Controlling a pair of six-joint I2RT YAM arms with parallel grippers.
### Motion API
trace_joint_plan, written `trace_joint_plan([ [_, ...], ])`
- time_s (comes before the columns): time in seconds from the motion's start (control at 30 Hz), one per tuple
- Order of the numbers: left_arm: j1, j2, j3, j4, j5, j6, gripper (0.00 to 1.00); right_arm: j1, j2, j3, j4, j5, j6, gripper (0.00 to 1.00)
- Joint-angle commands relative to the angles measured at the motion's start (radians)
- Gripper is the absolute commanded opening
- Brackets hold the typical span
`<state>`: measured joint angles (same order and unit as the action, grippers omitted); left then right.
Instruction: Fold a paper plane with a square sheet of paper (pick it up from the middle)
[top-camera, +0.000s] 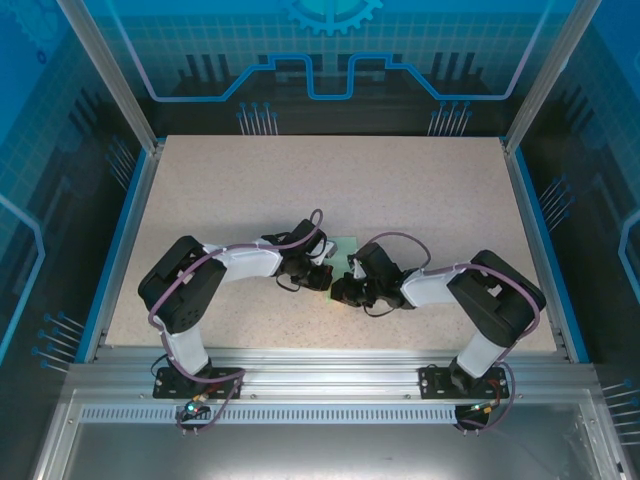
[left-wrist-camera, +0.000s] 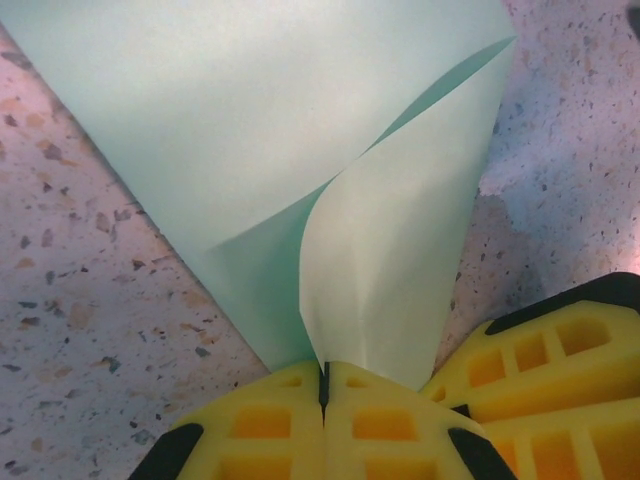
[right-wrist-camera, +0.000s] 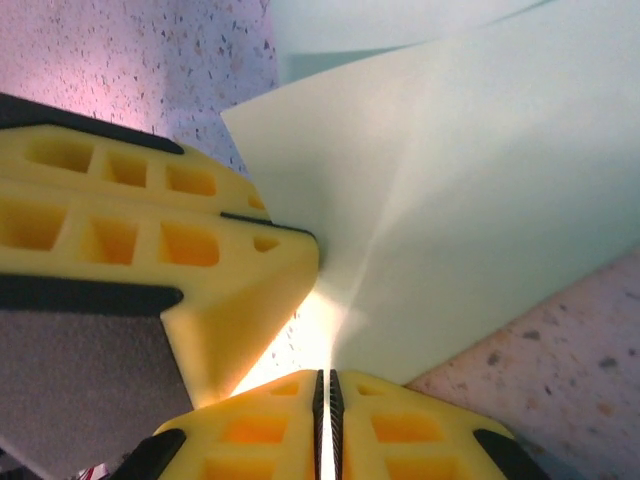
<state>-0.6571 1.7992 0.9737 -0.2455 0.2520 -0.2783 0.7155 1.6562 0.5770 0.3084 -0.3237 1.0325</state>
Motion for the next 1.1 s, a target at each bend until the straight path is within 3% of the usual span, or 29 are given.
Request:
trace_joint_plan([
  [0.0, -0.001, 0.021, 0.010, -0.032, 0.000, 0.021, 0.04, 0.024, -0.043, -0.023, 0.009, 0.023, 0.013, 0.15],
  [0.67, 0.000, 0.019, 0.010, -0.031, 0.007, 0.015, 0.04, 0.068, 0.090, 0.009, 0.079, 0.022, 0.042, 0.14],
  [0.87, 0.000, 0.016, 0.011, -0.034, 0.007, 0.014, 0.04, 0.056, -0.066, 0.017, -0.110, 0.106, -0.010, 0.15],
  [1.07, -0.001, 0.012, 0.016, -0.036, 0.009, 0.013, 0.04, -0.074, -0.160, 0.018, -0.226, 0.135, -0.061, 0.16],
])
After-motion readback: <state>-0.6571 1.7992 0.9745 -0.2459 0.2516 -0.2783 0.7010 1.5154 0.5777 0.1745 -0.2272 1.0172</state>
